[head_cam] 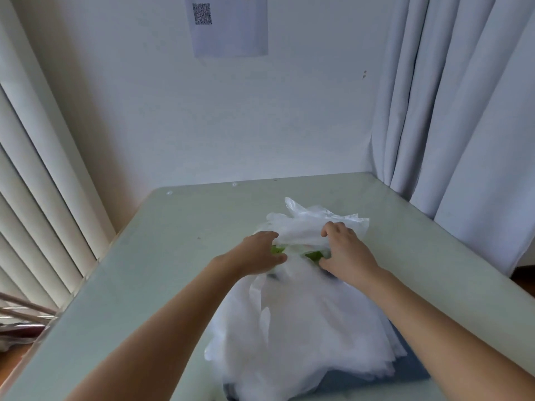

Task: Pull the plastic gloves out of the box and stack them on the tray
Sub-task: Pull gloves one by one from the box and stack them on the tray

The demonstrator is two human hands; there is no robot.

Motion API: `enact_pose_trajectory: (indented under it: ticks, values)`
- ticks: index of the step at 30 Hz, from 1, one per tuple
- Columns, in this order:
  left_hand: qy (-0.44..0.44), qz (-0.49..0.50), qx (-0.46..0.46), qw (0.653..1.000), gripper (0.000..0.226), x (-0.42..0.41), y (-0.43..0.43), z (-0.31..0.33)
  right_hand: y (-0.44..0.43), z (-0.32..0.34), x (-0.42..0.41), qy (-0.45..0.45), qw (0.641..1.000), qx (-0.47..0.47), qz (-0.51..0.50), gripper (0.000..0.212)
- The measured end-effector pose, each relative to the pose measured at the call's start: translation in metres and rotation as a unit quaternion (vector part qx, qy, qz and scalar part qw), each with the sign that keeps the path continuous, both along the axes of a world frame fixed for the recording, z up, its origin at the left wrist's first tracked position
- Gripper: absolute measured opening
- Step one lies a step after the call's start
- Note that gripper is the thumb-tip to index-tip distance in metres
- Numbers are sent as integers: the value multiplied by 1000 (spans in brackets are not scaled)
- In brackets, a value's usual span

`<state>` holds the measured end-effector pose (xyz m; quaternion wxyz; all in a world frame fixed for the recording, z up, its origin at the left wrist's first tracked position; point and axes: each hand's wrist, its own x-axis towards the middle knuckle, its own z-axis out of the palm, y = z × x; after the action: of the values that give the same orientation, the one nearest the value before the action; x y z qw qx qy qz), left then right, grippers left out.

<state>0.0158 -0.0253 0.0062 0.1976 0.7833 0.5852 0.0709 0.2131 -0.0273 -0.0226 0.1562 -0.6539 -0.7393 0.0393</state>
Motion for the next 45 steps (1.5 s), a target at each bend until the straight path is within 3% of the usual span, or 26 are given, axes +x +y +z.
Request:
enact_pose_trajectory:
  ticks: [3, 6, 13, 17, 22, 25, 27, 29, 34, 38, 42, 45]
  values:
    - [-17, 13, -12, 1000, 59, -4, 4, -7, 4, 0, 2, -5, 1000, 18, -15, 13]
    - [-33, 24, 1, 999, 59, -9, 7, -10, 7, 3, 9, 56, 997, 50, -12, 25]
    - [-115, 53, 100, 987, 51, -5, 9, 6, 18, 38, 25, 197, 975, 98, 24, 14]
    - [-183, 40, 165, 968, 69, 7, 12, 35, 18, 75, 26, 220, 966, 116, 73, 12]
    - [-186, -23, 209, 960, 90, 21, 13, 69, -2, 119, 22, 284, 944, 36, 167, 14]
    - [-166, -59, 215, 961, 54, 22, 13, 84, -21, 143, 26, 382, 903, 11, 197, 17]
    - [-234, -45, 181, 954, 25, 21, 8, 94, -32, 154, 30, 479, 854, -4, 203, 21]
    - [-315, -35, 120, 941, 31, 20, 0, 100, -40, 159, 37, 521, 833, 1, 188, 21]
    - [-307, -29, 98, 946, 25, 22, -19, 97, -54, 153, 51, 488, 862, 10, 132, 18]
    - [-383, -27, 60, 921, 16, 19, -30, 99, -68, 152, 59, 403, 909, 22, 105, 8]
    - [-427, -75, -3, 901, 13, 19, -42, 110, -80, 161, 57, 360, 928, 2, 96, 36]
    - [-402, -92, -5, 911, 12, 22, -49, 116, -85, 169, 47, 288, 952, 23, 105, 37]
